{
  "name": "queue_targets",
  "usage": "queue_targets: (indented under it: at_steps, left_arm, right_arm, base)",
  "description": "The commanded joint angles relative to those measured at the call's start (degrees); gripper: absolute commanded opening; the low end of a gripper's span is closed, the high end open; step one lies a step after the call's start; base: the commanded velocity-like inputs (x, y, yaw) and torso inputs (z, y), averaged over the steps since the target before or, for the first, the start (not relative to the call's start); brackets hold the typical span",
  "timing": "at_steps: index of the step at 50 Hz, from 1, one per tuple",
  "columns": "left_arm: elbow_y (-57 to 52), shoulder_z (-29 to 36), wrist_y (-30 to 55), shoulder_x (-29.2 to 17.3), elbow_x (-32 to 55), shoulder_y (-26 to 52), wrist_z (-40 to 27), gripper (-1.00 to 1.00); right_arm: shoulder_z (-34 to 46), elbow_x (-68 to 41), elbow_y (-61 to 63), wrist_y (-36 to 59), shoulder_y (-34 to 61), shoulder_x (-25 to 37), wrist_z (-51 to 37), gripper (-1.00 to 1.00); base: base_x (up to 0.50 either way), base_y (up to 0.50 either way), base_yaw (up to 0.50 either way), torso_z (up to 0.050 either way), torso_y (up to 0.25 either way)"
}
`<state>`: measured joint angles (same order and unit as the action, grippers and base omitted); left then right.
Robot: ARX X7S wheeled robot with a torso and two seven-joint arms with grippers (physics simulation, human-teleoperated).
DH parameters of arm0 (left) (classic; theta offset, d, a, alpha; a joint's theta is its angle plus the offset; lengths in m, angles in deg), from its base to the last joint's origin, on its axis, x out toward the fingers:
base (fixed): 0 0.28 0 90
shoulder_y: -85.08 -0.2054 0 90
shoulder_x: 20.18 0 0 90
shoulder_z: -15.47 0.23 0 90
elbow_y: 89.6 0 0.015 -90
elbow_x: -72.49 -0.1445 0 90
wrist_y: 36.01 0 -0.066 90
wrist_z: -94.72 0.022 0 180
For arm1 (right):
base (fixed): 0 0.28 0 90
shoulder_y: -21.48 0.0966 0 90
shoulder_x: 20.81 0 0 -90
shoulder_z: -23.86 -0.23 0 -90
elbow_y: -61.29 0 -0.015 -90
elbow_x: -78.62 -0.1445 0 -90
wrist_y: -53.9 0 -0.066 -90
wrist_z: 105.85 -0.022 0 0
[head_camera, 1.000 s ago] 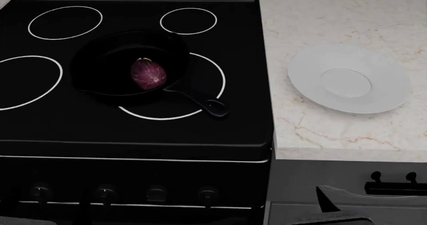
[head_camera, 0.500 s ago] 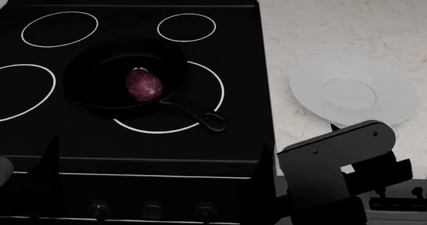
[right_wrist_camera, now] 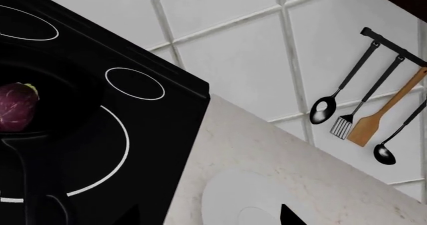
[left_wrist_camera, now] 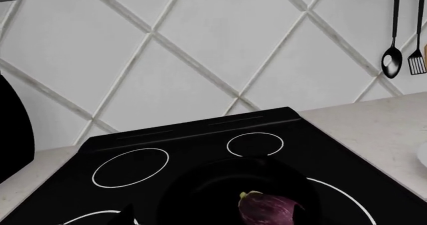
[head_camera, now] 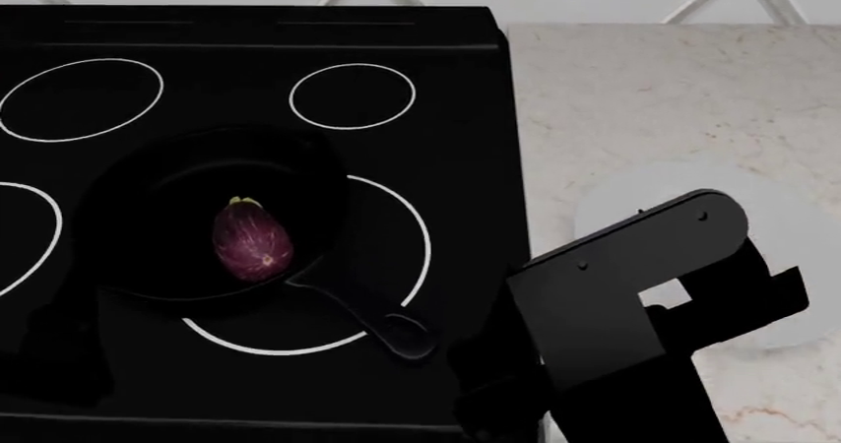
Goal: Pick up the pan and dump the vegetables in it onto the plate. Then return the pan to the stove.
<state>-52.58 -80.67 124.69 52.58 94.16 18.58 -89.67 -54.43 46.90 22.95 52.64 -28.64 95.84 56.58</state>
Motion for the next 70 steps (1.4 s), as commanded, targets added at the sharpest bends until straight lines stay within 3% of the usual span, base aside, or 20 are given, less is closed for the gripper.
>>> queue_targets:
  at_steps: [1,12,17,20,22,33,57,64,70]
  left_arm:
    - [-1.4,-0.7,1.7,-0.2,1.1,0.9,-0.3,1.0]
    - [-1.6,-1.7,2.0,-0.2,1.7,0.6,-0.6,1.0]
    - [-4.0,-2.7,3.1,0.1,1.1,0.3,-2.7,1.0]
    - [-5.0,-5.3,5.7,1.4,2.9,1.1,-2.4,1.0]
    - [-4.8,-5.3,5.7,1.5,3.1,1.0,-2.6,1.0]
    - [-4.2,-4.5,4.8,1.2,3.5,0.6,-3.6,1.0]
    - [-4.8,-3.2,2.1,-0.3,5.1,-2.6,-4.2,1.0]
    - [-6.8,-3.2,3.5,-1.2,8.5,-2.2,-6.6,1.0]
    - [-6.8,-3.5,2.8,-3.8,16.4,-1.8,-13.0,1.0]
  right_arm:
    - [-0.2,-13.2,-1.4,1.0,3.7,2.1,-9.7,1.0]
    - [3.6,-14.2,-8.9,-5.6,4.3,1.9,-9.0,1.0]
    - [13.6,-12.1,-19.1,-8.1,8.2,0.5,-3.5,1.0]
    - [15.7,-13.4,-24.1,-7.6,9.7,-1.8,-0.4,1.0]
    - [13.6,-16.6,-24.8,-7.6,9.4,-3.0,1.9,1.0]
    - [17.4,-18.4,-29.4,-6.1,14.5,-3.3,6.5,1.0]
    - [31.3,-12.2,-42.4,-16.2,18.9,-9.1,15.1,1.0]
    - [32.8,-10.4,-47.8,-20.6,18.7,-9.5,17.8,1.0]
    - [35.3,-8.0,-55.0,-25.9,17.5,-10.7,21.0,1.0]
  base:
    - [0.34,-0.04,0.0,0.049,0.072]
    - [0.33,-0.04,0.0,0.049,0.072]
    - [0.03,-0.01,0.0,0.017,0.017]
    - [0.0,0.0,0.0,0.0,0.0]
    - [0.0,0.0,0.0,0.0,0.0]
    - [0.0,0.0,0.0,0.0,0.0]
    - [0.0,0.0,0.0,0.0,0.0]
    - [0.0,0.0,0.0,0.0,0.0]
    - [0.0,0.0,0.0,0.0,0.0]
